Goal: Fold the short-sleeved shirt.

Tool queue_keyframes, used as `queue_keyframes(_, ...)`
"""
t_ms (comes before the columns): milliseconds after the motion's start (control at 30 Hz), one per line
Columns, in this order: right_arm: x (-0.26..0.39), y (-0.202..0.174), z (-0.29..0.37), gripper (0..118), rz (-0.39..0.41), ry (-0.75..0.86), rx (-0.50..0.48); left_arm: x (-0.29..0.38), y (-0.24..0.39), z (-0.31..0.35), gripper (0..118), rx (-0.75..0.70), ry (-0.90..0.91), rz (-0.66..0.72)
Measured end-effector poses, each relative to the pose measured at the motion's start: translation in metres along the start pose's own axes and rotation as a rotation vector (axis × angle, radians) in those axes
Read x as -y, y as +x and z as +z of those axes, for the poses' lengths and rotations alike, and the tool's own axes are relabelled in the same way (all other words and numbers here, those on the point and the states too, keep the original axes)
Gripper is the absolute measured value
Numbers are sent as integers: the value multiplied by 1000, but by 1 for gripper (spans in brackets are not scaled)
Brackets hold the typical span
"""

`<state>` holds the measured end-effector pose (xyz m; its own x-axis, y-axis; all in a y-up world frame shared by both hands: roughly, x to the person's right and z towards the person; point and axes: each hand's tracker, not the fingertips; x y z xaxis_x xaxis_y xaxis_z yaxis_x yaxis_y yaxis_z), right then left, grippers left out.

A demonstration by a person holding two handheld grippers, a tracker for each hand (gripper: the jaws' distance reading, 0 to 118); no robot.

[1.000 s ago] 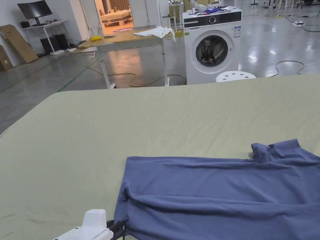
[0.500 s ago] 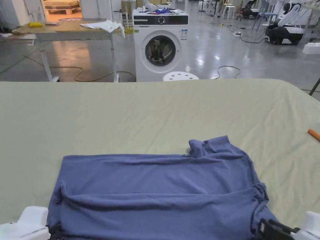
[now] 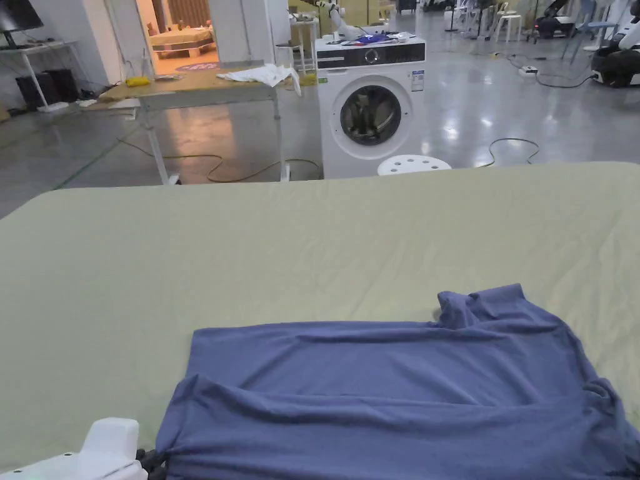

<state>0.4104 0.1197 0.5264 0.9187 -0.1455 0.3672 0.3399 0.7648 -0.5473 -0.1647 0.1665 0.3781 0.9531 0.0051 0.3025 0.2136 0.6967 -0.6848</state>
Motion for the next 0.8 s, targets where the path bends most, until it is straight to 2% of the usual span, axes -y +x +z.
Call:
queue_keyframes(67,4,-1,9,12,4,6,-11,10,-8,17,0,26,19,52)
queue_keyframes(200,16,-5,32,12,52,-9,-24,36,-10,56,0,-3,28,36)
queue_keyframes(333,32,-4,56,12,59,-28,-49,71,-14,100,0,-14,19,93)
queue_keyframes(600,54,-5,82,13,87,-72,-59,114,-17,122,1,-12,-27,174)
queue_keyframes(633,55,-5,81,17,90,-70,-61,116,-15,120,9,-6,-13,175)
queue_keyframes(667,55,-5,80,31,95,-70,-59,119,-14,119,22,-2,18,173)
queue_keyframes(700,54,-6,79,58,111,-76,-40,120,-10,120,44,-18,31,167)
queue_keyframes(733,54,-6,80,72,136,-49,-3,119,-5,122,62,-55,51,137)
queue_keyframes(767,53,-6,84,73,149,-27,1,119,-1,126,73,-69,73,105)
queue_keyframes(800,51,-5,89,73,153,-2,-16,119,5,132,75,-80,119,67)
